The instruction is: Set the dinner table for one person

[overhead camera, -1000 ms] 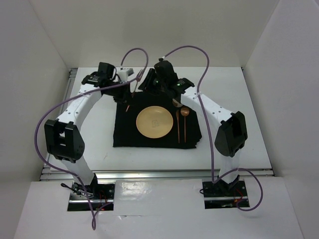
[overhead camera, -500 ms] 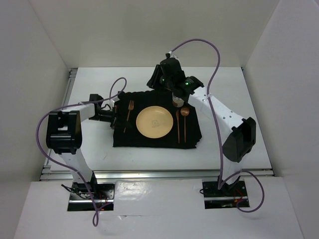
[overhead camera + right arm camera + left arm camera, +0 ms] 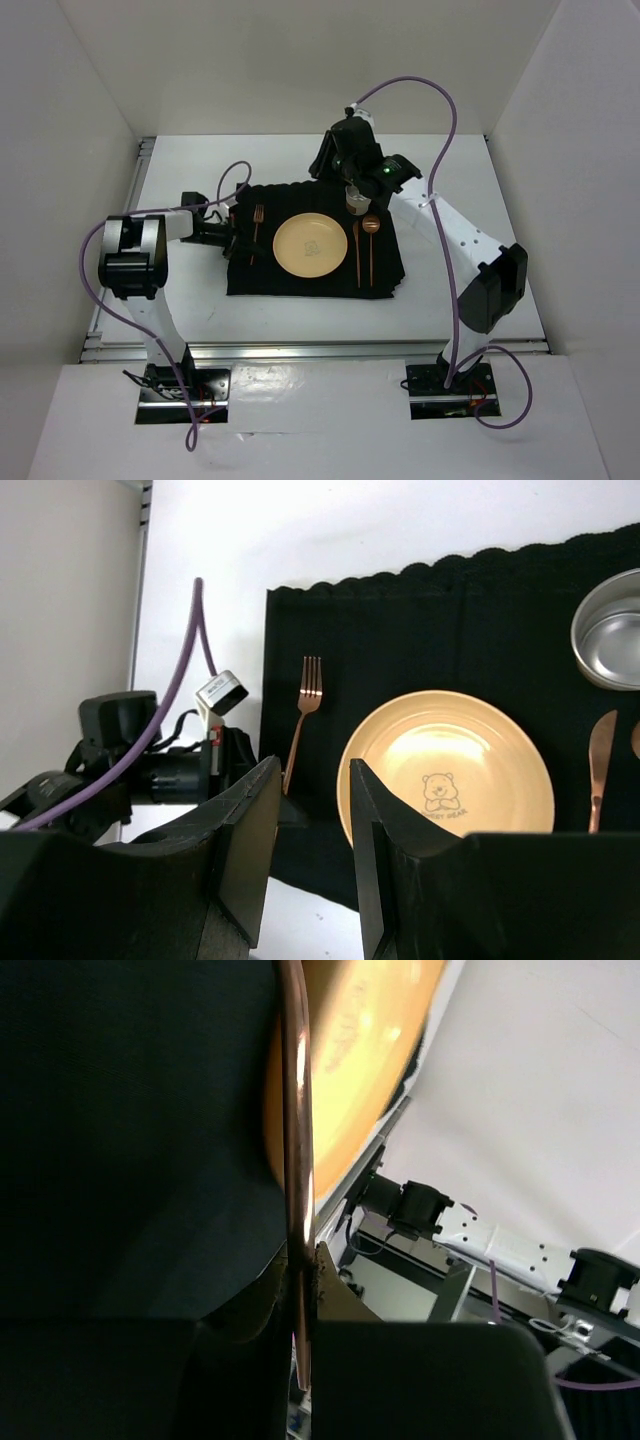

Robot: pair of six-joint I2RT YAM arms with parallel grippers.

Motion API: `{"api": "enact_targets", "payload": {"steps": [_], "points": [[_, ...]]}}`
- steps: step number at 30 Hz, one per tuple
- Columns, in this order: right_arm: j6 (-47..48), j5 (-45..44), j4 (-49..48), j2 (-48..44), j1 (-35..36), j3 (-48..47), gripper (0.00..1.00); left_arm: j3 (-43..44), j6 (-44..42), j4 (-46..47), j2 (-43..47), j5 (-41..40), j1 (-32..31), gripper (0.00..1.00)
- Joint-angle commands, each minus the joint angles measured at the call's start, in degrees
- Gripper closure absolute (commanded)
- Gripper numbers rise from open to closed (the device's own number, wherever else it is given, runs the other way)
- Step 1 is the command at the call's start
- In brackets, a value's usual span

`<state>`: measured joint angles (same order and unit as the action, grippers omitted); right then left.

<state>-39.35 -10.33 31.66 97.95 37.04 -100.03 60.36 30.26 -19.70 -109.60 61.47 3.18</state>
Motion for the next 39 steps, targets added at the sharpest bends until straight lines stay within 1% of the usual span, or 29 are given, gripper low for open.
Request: {"api": "enact_targets", "payload": {"steps": [1, 3, 4, 8, 9, 11, 13, 16, 18, 22, 24, 25, 29, 34, 39], "points": [[1.5, -1.5, 0.9, -2.2, -0.5, 0.2, 0.58, 2.1, -1.7, -0.3, -5.0, 0.5, 0.1, 0.92], [1.5, -2.1, 0.9, -2.7, -0.5, 0.8, 0.58, 4.4, -3.6, -4.1, -7.0, 0.5, 0.1, 0.88], [1.5, -2.1, 0.9, -3.2, -0.5, 0.8, 0.58, 4.4, -4.2, -4.1, -7.6, 0.0, 0.6, 0.86], [1.5, -2.1, 0.9, -4.4, -1.0, 2.0, 0.58, 2.7, -2.9, -3.1, -7.0, -2.8, 2.0, 0.69], [1.5, -2.1, 0.9, -4.4, -1.0, 2.0, 0.58, 3.3, -3.6, -4.2, -7.0, -3.5, 2.0, 0.62], [2.1, -2.1, 0.9, -5.0, -1.0, 2.0, 0.58, 3.9, -4.2, -6.4, -7.0, -3.6, 2.0, 0.56], [2.1, -2.1, 0.9, -5.0, -1.0, 2.0, 0.58, 3.9, -4.9, -7.7, -5.7, -5.8, 2.0, 0.48], [2.1, -2.1, 0.3, -6.1, -1.0, 3.1, 0.58, 3.3, -5.5, -9.6, -2.6, -9.3, 2.0, 0.42], [2.1, -2.1, 0.3, -6.6, -1.0, 3.7, 0.57, 2.8, -6.0, -9.7, -1.9, -9.3, 2.0, 0.39], [2.1, -2.1, -0.2, -6.6, -1.0, 3.7, 0.57, 4.1, -7.3, -13.4, -1.3, -9.3, 2.0, 0.39], [2.1, -2.1, -0.2, -6.6, -1.0, 3.7, 0.57, 4.2, -8.7, -14.7, -0.8, -9.9, 2.0, 0.36], [2.1, -2.1, -0.2, -6.6, -1.0, 3.7, 0.57, 4.8, -8.7, -15.3, -0.8, -10.4, 2.0, 0.36], [2.1, -2.1, -0.2, -7.2, -1.0, 4.3, 0.57, 7.2, -11.9, -19.2, -0.3, -10.9, 2.0, 0.28], [2.1, -2.1, -0.2, -7.2, -1.0, 4.3, 0.57, 9.9, -12.5, -20.5, -0.3, -9.7, 1.4, 0.27], [2.6, -2.6, 0.3, -7.7, -1.0, 4.8, 0.57, 11.2, -14.6, -23.7, 1.5, -10.2, 0.9, 0.22]]}}
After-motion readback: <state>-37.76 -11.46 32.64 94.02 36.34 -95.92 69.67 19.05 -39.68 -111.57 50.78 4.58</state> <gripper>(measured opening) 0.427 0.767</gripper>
